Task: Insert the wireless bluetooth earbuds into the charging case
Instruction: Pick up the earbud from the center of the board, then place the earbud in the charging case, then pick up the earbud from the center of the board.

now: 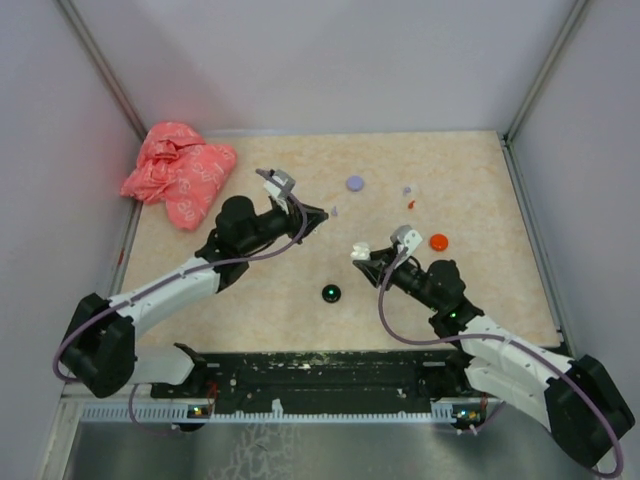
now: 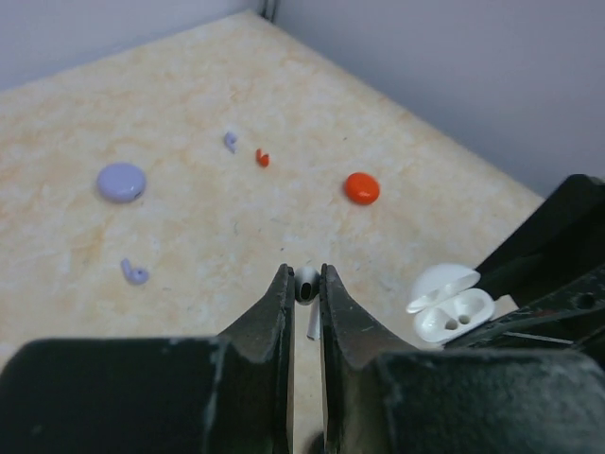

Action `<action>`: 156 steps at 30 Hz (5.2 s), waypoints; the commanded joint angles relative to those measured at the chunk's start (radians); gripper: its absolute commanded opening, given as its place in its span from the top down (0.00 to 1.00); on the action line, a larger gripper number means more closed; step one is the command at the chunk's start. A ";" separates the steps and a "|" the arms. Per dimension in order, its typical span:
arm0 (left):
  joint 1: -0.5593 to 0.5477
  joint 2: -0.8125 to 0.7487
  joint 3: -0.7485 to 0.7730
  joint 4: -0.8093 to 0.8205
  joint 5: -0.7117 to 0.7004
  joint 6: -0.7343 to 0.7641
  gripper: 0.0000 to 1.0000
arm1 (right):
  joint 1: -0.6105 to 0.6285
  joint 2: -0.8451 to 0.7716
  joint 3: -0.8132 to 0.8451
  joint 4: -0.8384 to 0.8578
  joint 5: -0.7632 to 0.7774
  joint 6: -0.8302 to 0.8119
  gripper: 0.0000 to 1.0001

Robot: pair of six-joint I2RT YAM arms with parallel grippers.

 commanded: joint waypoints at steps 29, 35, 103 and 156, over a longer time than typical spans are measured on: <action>-0.128 -0.189 -0.175 0.531 0.104 -0.083 0.97 | 0.060 0.260 0.142 0.768 -0.160 0.173 1.00; -0.149 -0.188 -0.176 0.550 0.062 -0.058 0.97 | 0.098 0.287 0.160 0.778 -0.150 0.163 1.00; -0.132 -0.208 -0.071 -0.008 -0.278 -0.016 0.29 | 0.109 0.036 -0.042 0.461 0.136 -0.033 1.00; 0.061 0.575 0.384 -0.626 -0.652 -0.056 0.43 | 0.105 -0.052 -0.151 0.439 0.203 -0.030 1.00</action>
